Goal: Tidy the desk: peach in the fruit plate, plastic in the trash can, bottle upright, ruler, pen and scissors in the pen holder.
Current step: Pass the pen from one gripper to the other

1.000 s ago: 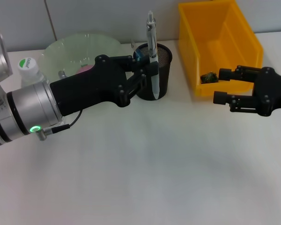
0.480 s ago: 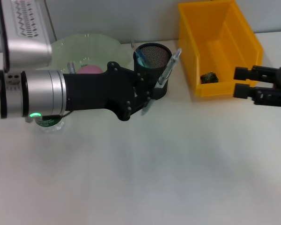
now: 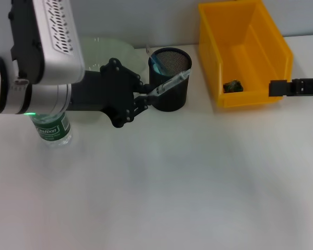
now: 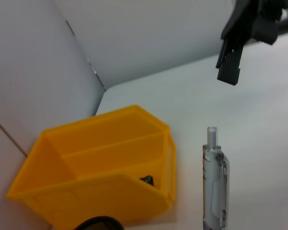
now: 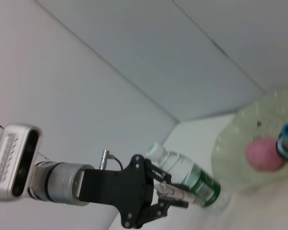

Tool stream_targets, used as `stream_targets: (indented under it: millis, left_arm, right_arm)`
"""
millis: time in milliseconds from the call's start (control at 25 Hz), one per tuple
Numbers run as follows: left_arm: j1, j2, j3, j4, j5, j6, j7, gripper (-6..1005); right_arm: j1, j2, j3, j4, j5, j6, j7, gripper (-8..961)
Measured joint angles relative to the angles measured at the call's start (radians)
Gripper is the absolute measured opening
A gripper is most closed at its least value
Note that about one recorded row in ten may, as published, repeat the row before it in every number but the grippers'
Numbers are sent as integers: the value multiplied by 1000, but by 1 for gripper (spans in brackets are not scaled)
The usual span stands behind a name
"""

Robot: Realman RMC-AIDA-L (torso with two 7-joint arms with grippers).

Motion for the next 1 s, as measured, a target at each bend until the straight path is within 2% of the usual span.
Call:
stream_targets:
  millis: [280, 400, 600, 720, 920, 960, 1000]
  left_arm:
    - [27, -1, 135, 134, 195, -64, -81, 158]
    - [48, -2, 182, 180, 220, -108, -99, 158]
    - [54, -2, 249, 230, 298, -136, -179, 160]
    - [63, -3, 333, 260, 423, -181, -265, 161]
    - [58, -4, 459, 308, 623, -204, -430, 162]
    - [58, -4, 459, 308, 623, -204, -430, 162]
    - [45, -5, 503, 321, 699, -200, -499, 163]
  right_arm:
    - [69, -2, -52, -39, -17, -9, 228, 743]
    - [92, 1, -74, -45, -19, 0, 297, 743]
    - [118, 15, -99, -65, -25, 22, 356, 743]
    - [125, 28, -100, -93, -34, 37, 374, 743]
    - [139, 34, -109, -92, -73, 73, 393, 743]
    - [140, 35, -109, -91, -79, 83, 395, 743]
    - [142, 37, -110, -90, -84, 91, 397, 743]
